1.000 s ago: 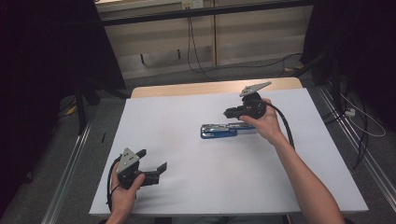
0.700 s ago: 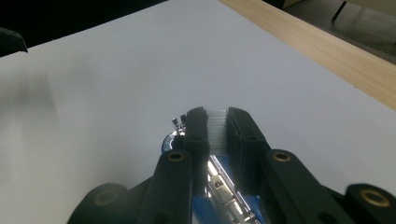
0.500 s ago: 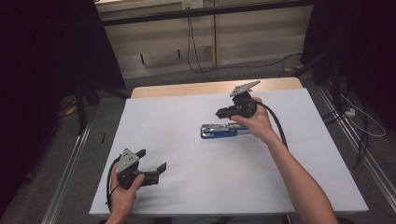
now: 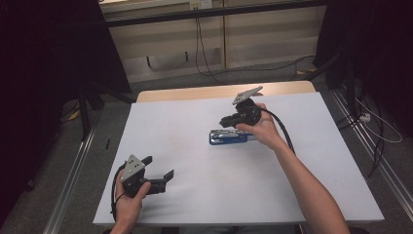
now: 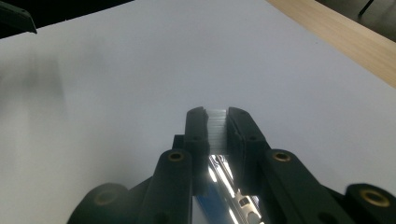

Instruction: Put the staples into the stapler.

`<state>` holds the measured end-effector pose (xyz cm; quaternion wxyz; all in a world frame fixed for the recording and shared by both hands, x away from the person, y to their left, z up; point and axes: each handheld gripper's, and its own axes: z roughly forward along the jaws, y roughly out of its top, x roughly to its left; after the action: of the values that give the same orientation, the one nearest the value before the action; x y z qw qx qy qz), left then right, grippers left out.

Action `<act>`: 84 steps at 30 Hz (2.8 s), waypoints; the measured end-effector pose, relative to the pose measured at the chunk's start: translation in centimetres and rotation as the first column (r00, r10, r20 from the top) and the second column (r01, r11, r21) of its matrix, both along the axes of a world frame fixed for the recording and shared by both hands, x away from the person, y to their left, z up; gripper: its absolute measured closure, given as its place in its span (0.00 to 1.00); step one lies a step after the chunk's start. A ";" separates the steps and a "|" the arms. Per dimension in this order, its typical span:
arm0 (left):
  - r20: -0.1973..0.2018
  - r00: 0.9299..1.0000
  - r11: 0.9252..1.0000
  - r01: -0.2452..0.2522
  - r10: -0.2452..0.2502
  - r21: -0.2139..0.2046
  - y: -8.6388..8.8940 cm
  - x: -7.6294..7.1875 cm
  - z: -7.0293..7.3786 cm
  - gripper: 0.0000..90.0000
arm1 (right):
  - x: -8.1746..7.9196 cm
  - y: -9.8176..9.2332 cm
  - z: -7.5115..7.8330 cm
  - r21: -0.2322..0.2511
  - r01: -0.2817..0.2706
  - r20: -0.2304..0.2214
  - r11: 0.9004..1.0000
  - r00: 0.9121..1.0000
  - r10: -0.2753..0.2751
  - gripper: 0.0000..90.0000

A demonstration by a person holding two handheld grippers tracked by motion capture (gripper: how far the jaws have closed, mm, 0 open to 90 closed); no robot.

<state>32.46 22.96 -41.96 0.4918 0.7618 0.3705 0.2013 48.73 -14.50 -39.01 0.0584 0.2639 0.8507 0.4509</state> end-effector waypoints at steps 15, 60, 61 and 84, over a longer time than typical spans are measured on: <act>-0.001 1.000 1.000 0.005 -0.005 0.000 0.0 0.0 0.0 0.05 | 1.0 1.8 -1.0 -0.063 -0.022 0.007 0.998 1.000 0.022 0.88; 0.001 1.000 1.000 0.007 -0.007 -0.002 0.1 0.0 0.0 0.05 | 2.5 2.1 -2.8 -0.111 -0.174 0.023 0.978 0.984 0.178 0.88; 0.001 1.000 1.000 0.008 -0.008 -0.001 0.1 0.0 0.0 0.05 | 2.5 2.1 -2.9 -0.115 -0.178 0.022 0.977 0.983 0.182 0.88; -0.002 1.000 1.000 0.015 -0.015 0.002 0.1 0.0 0.0 0.05 | 2.5 2.8 -2.9 -0.183 -0.256 0.043 0.949 0.962 0.268 0.88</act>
<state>32.50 23.01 -41.97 0.4920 0.7653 0.3652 0.1972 51.18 -11.73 -41.93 0.0496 0.1271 0.9122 0.3864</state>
